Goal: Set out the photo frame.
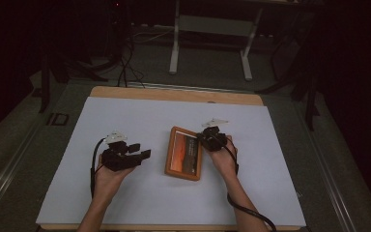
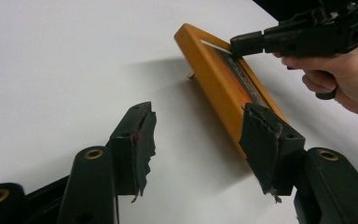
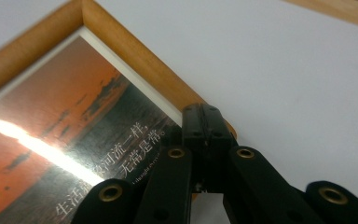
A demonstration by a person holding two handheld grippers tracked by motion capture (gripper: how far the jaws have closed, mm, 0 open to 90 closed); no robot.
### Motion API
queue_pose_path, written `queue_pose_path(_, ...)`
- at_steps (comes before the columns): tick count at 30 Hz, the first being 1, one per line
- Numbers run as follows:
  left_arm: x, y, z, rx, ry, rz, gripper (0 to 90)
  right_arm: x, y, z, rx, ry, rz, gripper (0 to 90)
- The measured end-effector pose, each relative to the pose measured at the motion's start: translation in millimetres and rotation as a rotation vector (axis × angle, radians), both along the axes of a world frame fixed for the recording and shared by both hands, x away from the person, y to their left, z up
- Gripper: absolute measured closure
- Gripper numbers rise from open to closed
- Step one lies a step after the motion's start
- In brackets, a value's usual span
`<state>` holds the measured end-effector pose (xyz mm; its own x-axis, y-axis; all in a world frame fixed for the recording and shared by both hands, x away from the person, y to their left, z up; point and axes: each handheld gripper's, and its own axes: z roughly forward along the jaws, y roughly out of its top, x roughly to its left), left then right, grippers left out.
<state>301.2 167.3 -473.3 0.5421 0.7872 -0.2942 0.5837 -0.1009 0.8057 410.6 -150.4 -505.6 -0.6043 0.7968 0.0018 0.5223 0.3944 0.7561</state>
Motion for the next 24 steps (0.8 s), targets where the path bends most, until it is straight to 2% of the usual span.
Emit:
queue_pose_path(8, 0.1, -4.7, -1.0, 0.004, 0.005, -0.011, 42.9, 2.0, -3.7, -6.7, -0.006, 0.028, -0.017, 90.0)
queue_pose_path(13, -0.1, -10.0, -2.0, 0.003, 0.012, -0.029, 42.1, 2.8, -4.1, -9.2, -0.017, 0.031, -0.017, 90.0)
queue_pose_path(24, -2.3, -24.3, -4.1, 0.014, 0.024, -0.067, 39.7, 4.3, -5.0, -9.2, -0.005, 0.042, -0.022, 90.0)
